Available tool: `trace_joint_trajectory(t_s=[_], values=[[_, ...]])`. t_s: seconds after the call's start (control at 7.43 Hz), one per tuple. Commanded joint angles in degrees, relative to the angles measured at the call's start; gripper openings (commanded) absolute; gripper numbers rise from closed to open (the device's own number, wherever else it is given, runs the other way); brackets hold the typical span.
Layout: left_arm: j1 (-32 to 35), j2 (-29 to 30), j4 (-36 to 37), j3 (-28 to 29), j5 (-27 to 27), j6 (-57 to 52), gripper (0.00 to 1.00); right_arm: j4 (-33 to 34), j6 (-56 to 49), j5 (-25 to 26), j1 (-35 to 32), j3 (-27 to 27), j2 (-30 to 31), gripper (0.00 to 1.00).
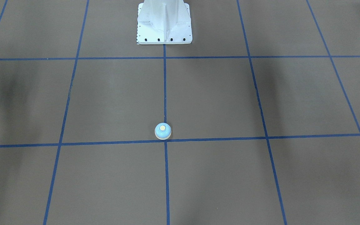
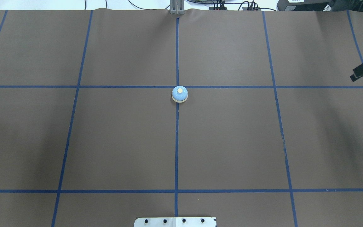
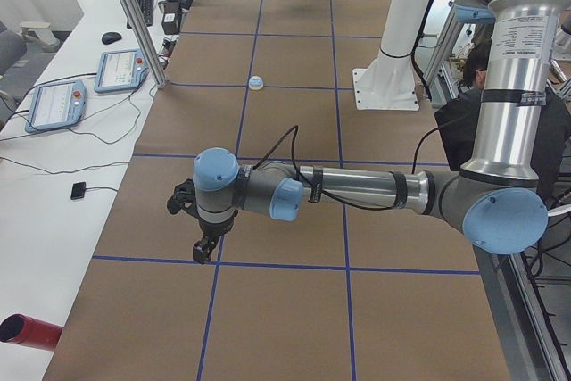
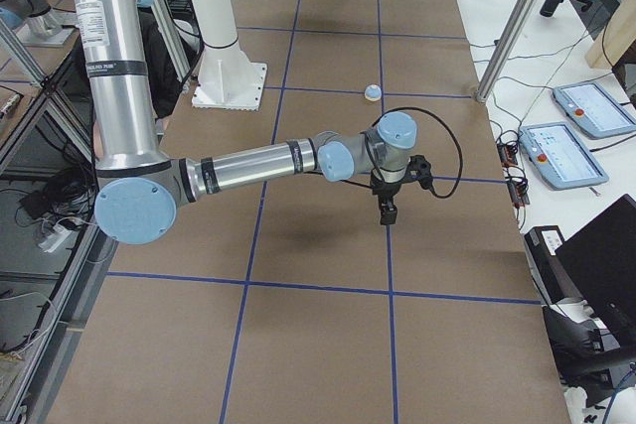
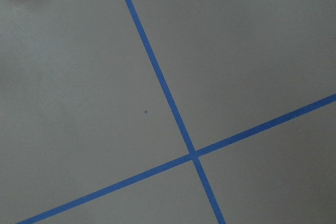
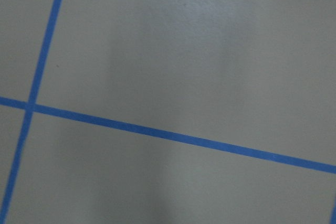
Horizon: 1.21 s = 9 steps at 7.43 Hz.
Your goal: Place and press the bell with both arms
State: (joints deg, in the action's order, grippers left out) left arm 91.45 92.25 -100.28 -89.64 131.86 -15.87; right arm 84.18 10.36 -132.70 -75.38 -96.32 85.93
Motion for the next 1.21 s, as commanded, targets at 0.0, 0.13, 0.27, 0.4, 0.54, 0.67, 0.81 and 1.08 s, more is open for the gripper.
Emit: trace_joint_trajectory(t_s=[0.0,0.13,0.27,0.4,0.54,0.67,0.81,1.08], values=[[1.5,-5.3,0.2,-4.2,0.3,-0.3,1.00,-0.8,-1.7,-1.0,-2.1,-0.1,3.6,1.00],[1.6,-5.6,0.2,-4.5,0.3,-0.3,1.00,-0.4,-1.5,-1.6,-2.9,-0.4,3.8,1.00],[1.5,-5.7,0.3,-4.4,0.2,0.9,1.00,0.0,-1.7,-2.2,-5.5,-0.7,5.0,1.00],[1.5,-5.6,-0.2,-3.4,0.5,7.6,1.00,0.1,-2.3,-2.6,-8.2,-2.5,7.0,1.00],[1.5,-5.1,0.4,-3.9,0.3,8.1,1.00,1.1,-2.4,-2.6,-9.7,-5.8,9.4,1.00],[1.3,-5.1,0.4,-3.4,0.3,8.1,1.00,5.6,-2.4,-2.6,-10.6,-8.4,10.2,1.00],[1.3,-5.3,0.4,-3.4,0.3,8.1,1.00,7.4,-4.3,-2.5,-12.6,-8.4,11.3,1.00],[1.2,-4.6,4.9,-4.4,0.5,8.3,1.00,7.5,-11.2,-2.6,-14.3,-7.4,13.6,1.00]])
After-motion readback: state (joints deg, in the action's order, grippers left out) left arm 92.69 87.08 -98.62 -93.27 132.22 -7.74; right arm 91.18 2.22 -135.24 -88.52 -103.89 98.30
